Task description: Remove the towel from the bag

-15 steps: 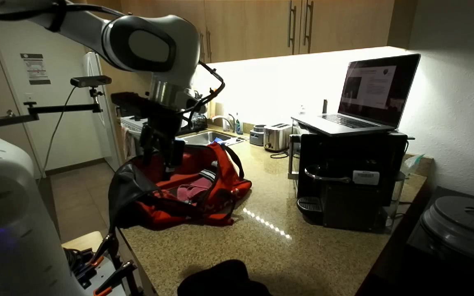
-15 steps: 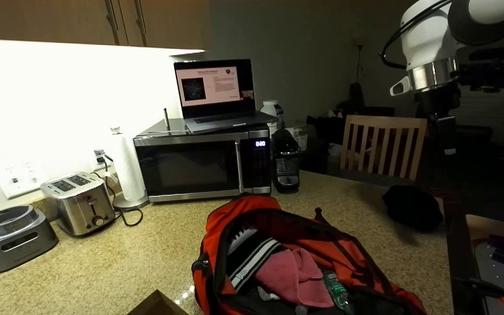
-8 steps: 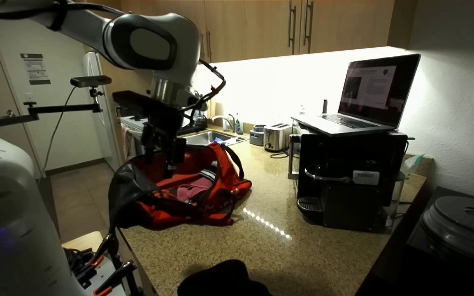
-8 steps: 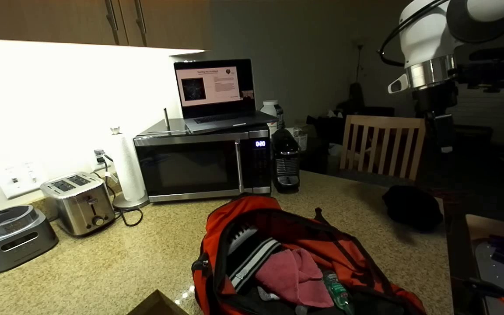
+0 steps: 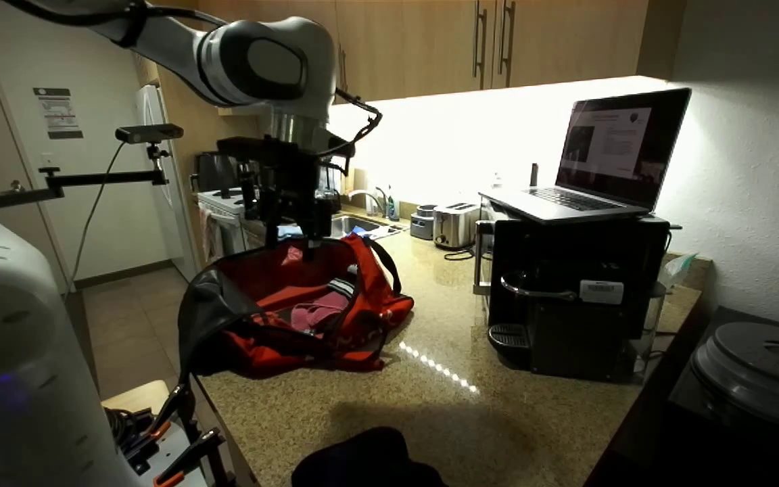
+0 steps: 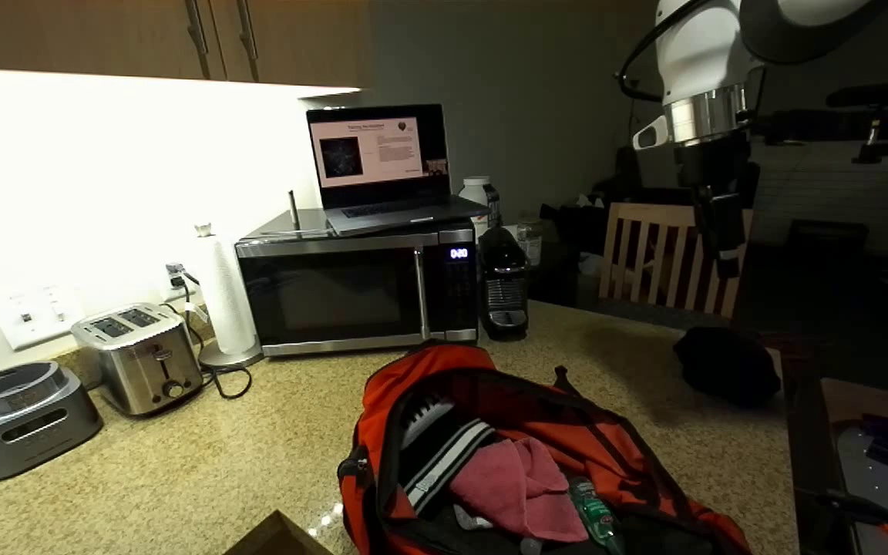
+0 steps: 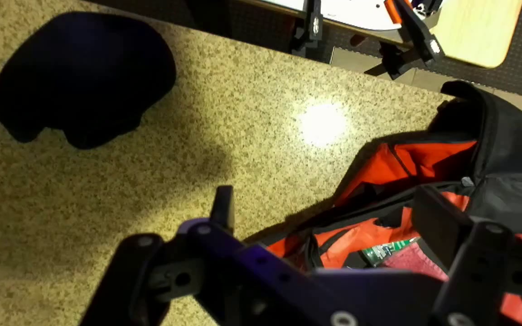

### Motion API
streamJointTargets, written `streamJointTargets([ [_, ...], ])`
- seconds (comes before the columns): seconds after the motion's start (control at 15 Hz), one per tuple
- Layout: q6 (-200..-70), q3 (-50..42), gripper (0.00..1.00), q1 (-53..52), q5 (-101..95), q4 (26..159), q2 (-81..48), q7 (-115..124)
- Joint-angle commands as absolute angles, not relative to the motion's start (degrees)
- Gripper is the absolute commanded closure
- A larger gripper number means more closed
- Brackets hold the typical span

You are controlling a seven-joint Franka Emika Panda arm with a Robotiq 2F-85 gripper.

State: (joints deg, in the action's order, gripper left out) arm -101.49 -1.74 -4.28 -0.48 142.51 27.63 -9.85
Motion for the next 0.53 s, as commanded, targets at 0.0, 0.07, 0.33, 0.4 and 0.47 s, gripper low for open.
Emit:
streamJointTargets([
  [0.0,-104.13,0.14,0.00,-5.17,-0.18,137.73,20.77,-10.13],
  [0.07,-105.22,0.54,0.00,-5.38,-0.22,136.84,19.39,-10.21],
  [0.33,-109.80,2.11,0.00,-5.61,-0.68,133.55,14.43,-9.23],
  [0.4,-111.05,2.40,0.00,-5.55,-0.63,132.84,13.39,-8.87],
  [0.47,-112.29,2.63,0.00,-5.52,-0.44,132.23,12.30,-8.51],
])
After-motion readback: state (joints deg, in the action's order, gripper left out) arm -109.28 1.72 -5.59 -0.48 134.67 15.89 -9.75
